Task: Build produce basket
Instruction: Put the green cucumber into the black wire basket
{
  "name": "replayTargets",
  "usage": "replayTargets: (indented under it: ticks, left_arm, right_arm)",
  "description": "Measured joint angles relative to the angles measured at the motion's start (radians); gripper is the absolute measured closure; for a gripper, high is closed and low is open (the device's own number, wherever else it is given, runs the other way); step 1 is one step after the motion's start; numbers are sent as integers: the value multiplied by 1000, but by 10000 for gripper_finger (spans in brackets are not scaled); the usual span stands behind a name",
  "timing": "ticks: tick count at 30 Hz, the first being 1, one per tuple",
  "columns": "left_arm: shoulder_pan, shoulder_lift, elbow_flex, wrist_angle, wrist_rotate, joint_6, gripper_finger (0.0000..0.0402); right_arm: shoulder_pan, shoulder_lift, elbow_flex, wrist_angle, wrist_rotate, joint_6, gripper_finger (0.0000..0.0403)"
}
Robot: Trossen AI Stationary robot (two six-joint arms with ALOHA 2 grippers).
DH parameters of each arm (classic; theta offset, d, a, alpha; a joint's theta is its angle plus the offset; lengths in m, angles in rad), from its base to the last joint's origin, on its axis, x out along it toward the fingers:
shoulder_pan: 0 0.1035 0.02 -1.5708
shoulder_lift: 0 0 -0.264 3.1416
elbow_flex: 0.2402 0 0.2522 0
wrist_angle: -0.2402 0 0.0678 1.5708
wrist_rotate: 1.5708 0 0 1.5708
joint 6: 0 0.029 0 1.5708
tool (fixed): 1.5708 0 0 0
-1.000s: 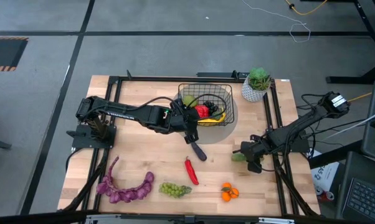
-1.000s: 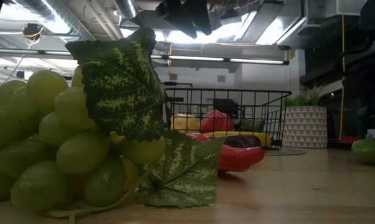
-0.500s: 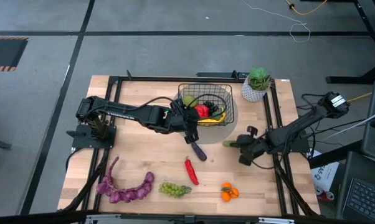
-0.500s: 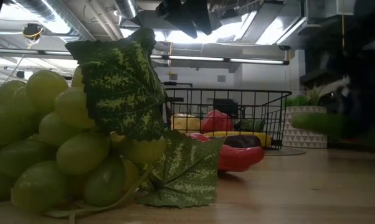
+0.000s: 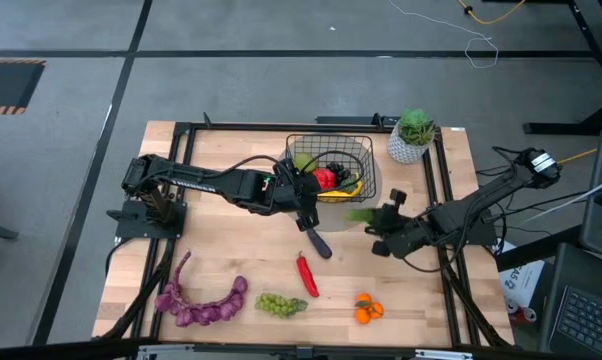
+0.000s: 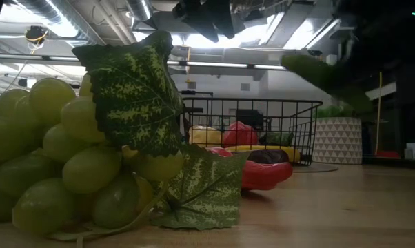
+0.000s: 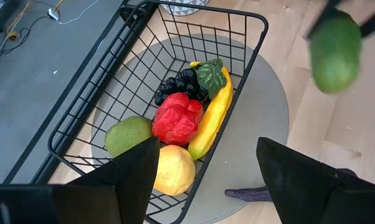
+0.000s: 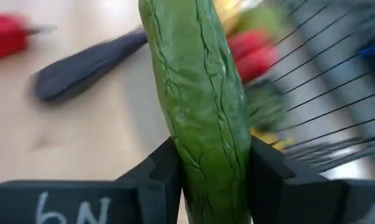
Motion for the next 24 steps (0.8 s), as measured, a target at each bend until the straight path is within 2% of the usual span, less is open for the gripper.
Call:
replayTargets:
  ticks: [6, 10, 17, 24]
  left_arm:
    - [0, 0, 0, 0, 0, 0, 137]
    - [0, 0, 0, 0, 0, 0, 137]
    - [0, 0, 0, 0, 0, 0, 137]
    - [0, 0, 0, 0, 0, 0, 137]
  right_arm:
    - [0, 0, 19, 3, 372, -93, 281]
    - [-1, -1, 19, 6, 538, -121, 280]
    - [-27, -1, 19, 7, 634, -129, 278]
    - [-171, -1, 20, 76, 692, -261, 277]
